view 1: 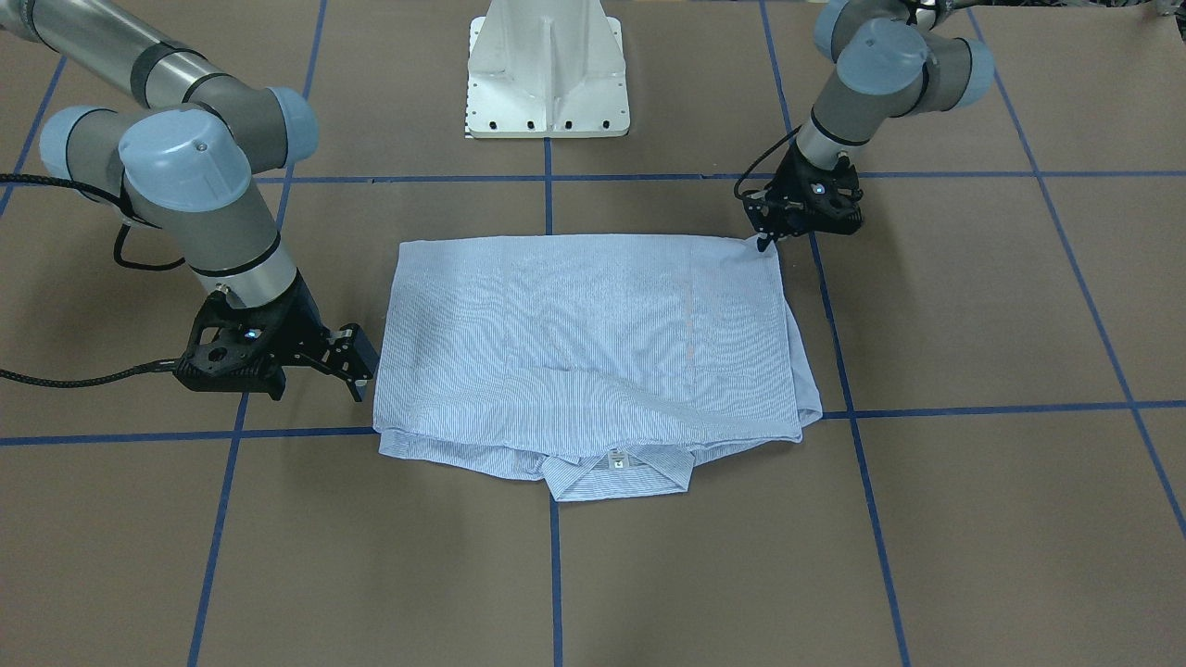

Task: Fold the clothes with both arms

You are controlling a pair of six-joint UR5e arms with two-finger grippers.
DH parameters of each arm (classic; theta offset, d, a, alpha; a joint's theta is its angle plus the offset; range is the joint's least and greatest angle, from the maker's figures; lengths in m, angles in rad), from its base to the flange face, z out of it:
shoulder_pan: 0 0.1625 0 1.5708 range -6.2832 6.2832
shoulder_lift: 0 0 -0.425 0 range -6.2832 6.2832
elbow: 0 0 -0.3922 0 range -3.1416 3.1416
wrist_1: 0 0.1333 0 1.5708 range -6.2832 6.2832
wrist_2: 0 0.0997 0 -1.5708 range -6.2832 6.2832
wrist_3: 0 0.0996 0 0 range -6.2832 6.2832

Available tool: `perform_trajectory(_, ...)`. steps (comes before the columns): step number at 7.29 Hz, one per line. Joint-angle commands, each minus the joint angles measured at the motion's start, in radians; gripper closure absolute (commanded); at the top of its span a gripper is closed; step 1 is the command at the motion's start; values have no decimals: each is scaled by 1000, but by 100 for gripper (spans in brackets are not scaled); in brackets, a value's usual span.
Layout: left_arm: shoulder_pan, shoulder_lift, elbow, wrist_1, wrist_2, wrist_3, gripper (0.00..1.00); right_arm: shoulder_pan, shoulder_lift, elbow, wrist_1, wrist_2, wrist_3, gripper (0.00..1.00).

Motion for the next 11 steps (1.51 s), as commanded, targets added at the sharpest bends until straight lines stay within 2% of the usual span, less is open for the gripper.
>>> perform_trajectory(1,-201,-160,227,23,0,242,100,-2,3,0,0,-1,4,0)
perform_trajectory(3,-315,-428,593,9,-1,406,100,-4,4,3,0,-1,5,0)
perform_trajectory(5,-356,-651,885,-56,19,464,100,-4,3,6,0,-1,7,0)
perform_trajectory(6,-357,-695,927,-64,19,474,100,-4,1,10,0,-1,7,0)
perform_trajectory(7,-380,-690,919,-93,11,531,26,-5,4,10,0,-2,13,0)
perform_trajectory(8,-385,-636,817,-97,-4,543,0,-24,15,6,0,-5,42,0)
perform_trajectory(9,-399,-576,734,-98,-121,539,0,-56,29,1,0,-11,111,0)
perform_trajectory(11,-406,-441,527,-97,-168,452,0,-137,79,4,-14,-54,319,0)
